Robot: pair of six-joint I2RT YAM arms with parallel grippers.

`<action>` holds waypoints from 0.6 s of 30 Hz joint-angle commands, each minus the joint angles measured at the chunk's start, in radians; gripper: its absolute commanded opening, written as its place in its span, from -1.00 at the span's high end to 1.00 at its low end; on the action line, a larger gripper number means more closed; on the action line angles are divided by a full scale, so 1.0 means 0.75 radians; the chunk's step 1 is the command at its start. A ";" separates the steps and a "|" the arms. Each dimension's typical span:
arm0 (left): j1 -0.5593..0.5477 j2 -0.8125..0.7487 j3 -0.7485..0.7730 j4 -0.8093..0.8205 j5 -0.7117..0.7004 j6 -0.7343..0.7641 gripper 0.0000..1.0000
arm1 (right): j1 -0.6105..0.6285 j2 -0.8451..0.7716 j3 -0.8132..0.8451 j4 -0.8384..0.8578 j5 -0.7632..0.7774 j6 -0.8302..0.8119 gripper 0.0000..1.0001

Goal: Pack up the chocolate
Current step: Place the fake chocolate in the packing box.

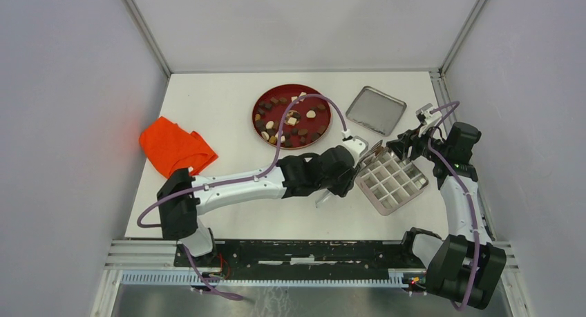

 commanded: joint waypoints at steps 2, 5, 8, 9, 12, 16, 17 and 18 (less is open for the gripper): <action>0.032 -0.122 -0.007 0.122 -0.069 -0.122 0.76 | 0.002 -0.025 0.045 -0.004 -0.011 -0.016 -0.14; 0.048 -0.143 -0.017 0.102 -0.058 -0.120 0.76 | 0.001 -0.025 0.045 -0.006 0.014 -0.021 -0.14; 0.054 -0.148 -0.012 0.020 -0.025 -0.101 0.76 | 0.001 -0.022 0.052 -0.018 0.056 -0.036 -0.14; 0.053 -0.146 -0.011 -0.005 -0.011 -0.098 0.76 | 0.001 -0.020 0.053 -0.021 0.061 -0.037 -0.14; 0.053 -0.134 -0.041 -0.045 0.040 -0.110 0.76 | 0.002 -0.014 0.051 -0.020 0.062 -0.033 -0.14; 0.053 -0.097 -0.063 -0.079 0.088 -0.118 0.75 | 0.002 -0.011 0.045 -0.014 0.051 -0.028 -0.14; 0.055 -0.085 -0.059 -0.087 0.092 -0.116 0.75 | 0.002 -0.008 0.043 -0.011 0.050 -0.025 -0.14; 0.055 -0.074 -0.053 -0.093 0.093 -0.112 0.75 | 0.002 -0.008 0.043 -0.010 0.046 -0.025 -0.14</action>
